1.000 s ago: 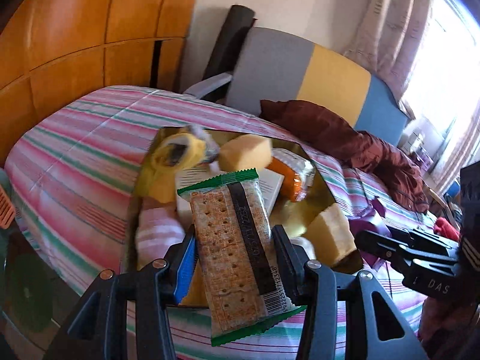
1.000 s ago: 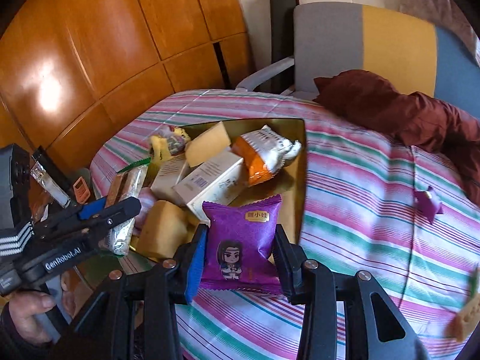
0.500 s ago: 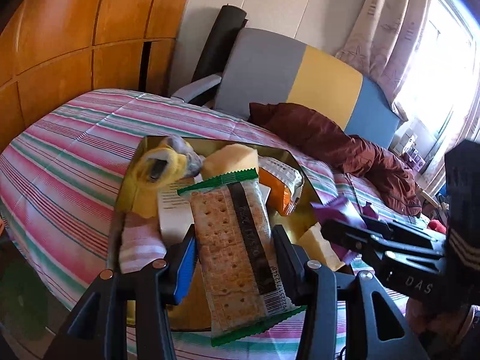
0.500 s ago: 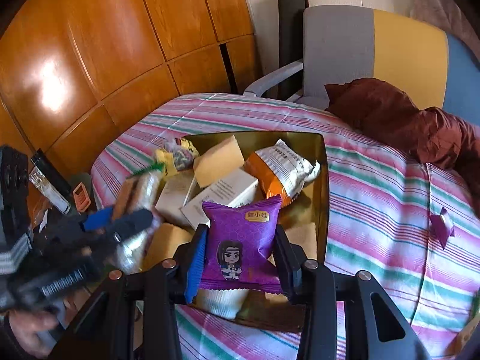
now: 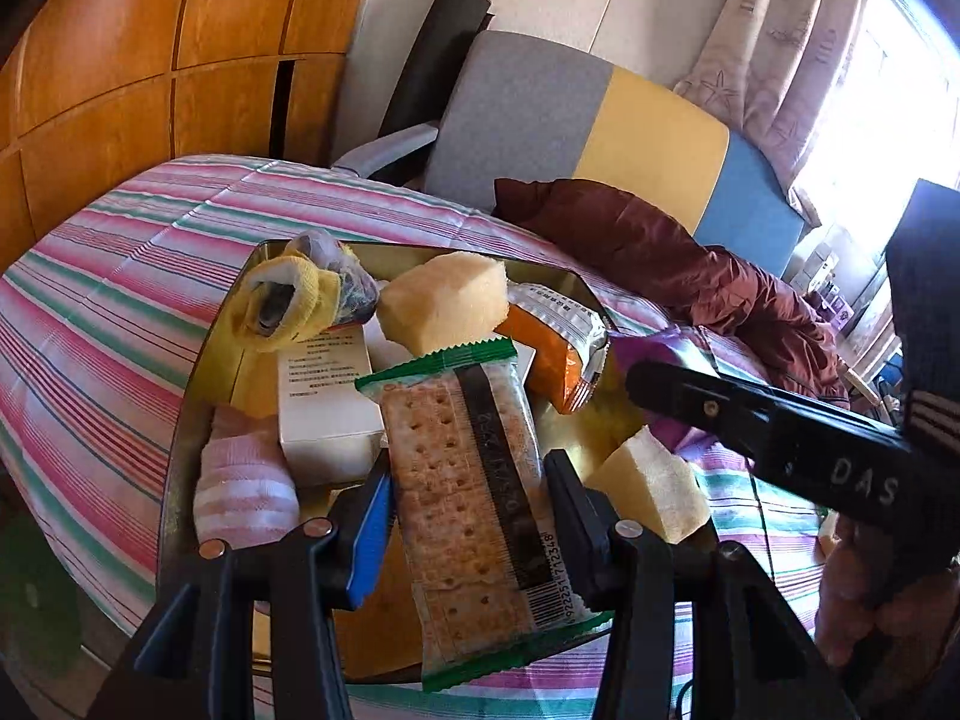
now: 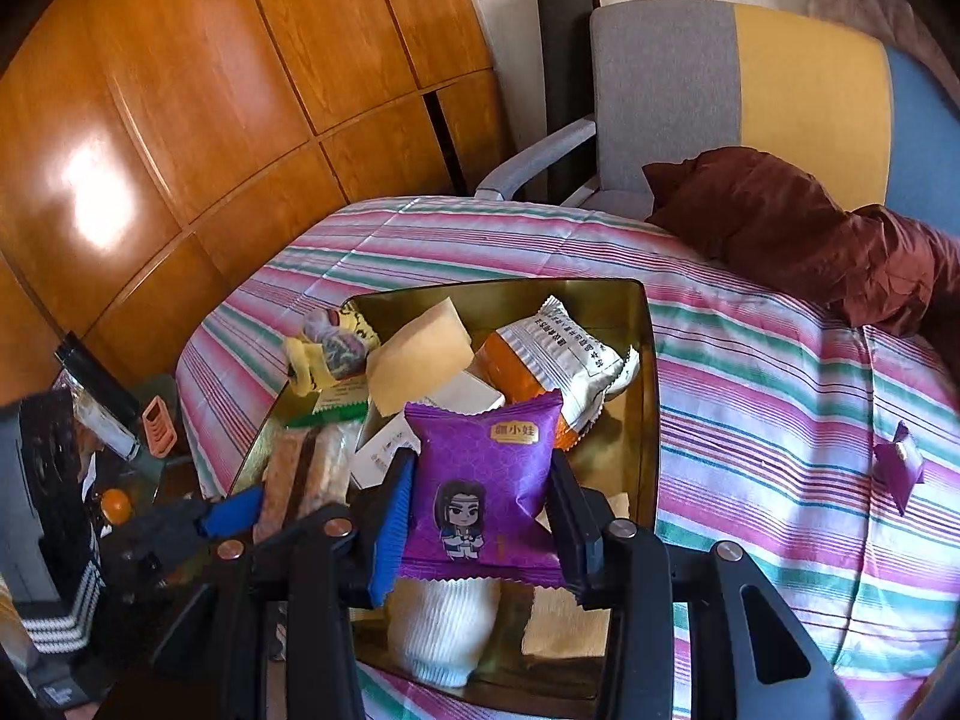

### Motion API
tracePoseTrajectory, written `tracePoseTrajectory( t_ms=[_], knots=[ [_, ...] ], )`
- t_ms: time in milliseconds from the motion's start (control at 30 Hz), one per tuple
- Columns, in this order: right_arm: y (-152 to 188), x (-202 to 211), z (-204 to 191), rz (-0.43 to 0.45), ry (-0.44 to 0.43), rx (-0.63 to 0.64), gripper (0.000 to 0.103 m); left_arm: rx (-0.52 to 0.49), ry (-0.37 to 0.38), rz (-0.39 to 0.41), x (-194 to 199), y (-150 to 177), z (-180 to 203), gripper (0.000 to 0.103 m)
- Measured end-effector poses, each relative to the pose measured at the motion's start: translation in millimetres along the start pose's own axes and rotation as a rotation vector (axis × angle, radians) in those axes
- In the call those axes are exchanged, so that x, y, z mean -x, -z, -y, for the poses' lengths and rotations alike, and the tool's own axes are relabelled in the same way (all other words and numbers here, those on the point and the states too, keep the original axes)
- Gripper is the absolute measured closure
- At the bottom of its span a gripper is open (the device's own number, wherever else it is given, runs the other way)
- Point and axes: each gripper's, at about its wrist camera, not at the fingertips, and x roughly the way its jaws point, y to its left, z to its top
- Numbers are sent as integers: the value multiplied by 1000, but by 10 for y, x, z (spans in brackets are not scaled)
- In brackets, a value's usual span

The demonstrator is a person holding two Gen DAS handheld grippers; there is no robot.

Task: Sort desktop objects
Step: 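Lower both packets into the gold tray and open both tools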

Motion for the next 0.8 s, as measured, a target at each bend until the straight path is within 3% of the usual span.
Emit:
tracePoseTrajectory(
  t_ms=[133,567,800],
  knots=[
    [-34,-97,13,-13,-1,-11,59,6,15,-10,-22,4,-8,49],
    [69,-123,98,-28,21,-42,53,-43,-90,17,71,103,-52,50],
    [192,-5,115,-31,31,-50,50,-42,-81,31,161,94,-23,49]
  ],
)
